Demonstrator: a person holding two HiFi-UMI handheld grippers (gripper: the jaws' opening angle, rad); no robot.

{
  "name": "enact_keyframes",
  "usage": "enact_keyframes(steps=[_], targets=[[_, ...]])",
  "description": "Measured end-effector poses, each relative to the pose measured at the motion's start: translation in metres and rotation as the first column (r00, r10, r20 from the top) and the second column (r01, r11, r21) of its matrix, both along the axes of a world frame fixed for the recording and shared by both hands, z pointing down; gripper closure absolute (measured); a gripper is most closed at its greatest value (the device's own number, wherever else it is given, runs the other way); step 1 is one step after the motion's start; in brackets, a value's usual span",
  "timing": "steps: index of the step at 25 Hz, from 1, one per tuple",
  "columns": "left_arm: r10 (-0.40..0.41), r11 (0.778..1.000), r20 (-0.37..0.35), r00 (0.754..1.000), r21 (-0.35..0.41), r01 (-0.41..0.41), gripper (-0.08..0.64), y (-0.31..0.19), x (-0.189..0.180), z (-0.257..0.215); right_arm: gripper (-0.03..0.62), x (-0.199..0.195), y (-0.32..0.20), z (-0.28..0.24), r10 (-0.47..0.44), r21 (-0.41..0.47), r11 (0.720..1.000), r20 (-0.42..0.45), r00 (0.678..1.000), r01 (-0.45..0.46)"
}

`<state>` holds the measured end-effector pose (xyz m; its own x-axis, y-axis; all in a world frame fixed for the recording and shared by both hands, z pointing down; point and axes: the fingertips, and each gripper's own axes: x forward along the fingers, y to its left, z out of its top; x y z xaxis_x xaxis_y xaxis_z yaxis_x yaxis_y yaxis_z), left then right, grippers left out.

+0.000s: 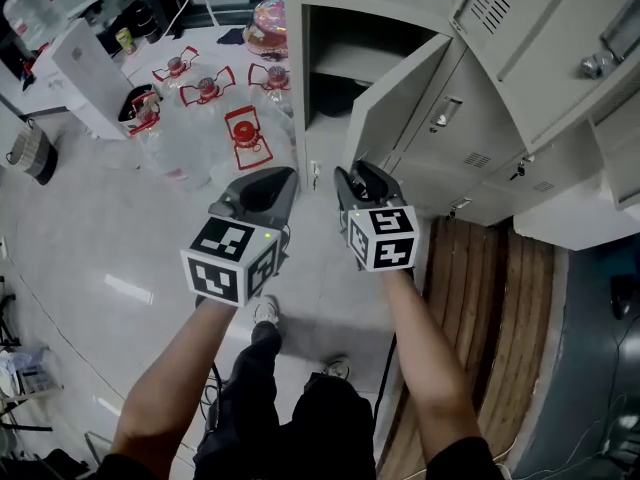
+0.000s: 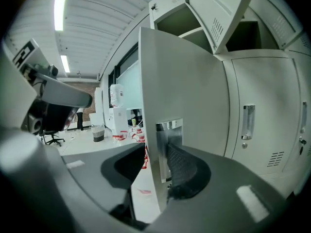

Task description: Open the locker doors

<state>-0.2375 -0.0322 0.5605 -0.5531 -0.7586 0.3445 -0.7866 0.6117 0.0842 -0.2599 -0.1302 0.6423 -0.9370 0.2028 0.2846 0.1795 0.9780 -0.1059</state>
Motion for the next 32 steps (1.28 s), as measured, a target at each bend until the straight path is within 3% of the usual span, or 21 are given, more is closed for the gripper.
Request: enact_keyframes(steps=[14, 32], targets=[[0.095, 0.995, 0.007, 0.995, -0.044, -0.094, 0.558, -0.062, 0.056, 0.002, 0.433, 0.063, -0.06, -0.001, -0.013, -0.065, 0.998, 0.036, 0.999, 0.015], [0.173, 0.984, 0.014, 0.985, -0.051, -0.172, 0.558, -0.126, 0.098, -0.001, 0.476, 0.112, -0.145, 0.0, 0.139, -0.026, 0.99, -0.019, 0.99, -0.14]])
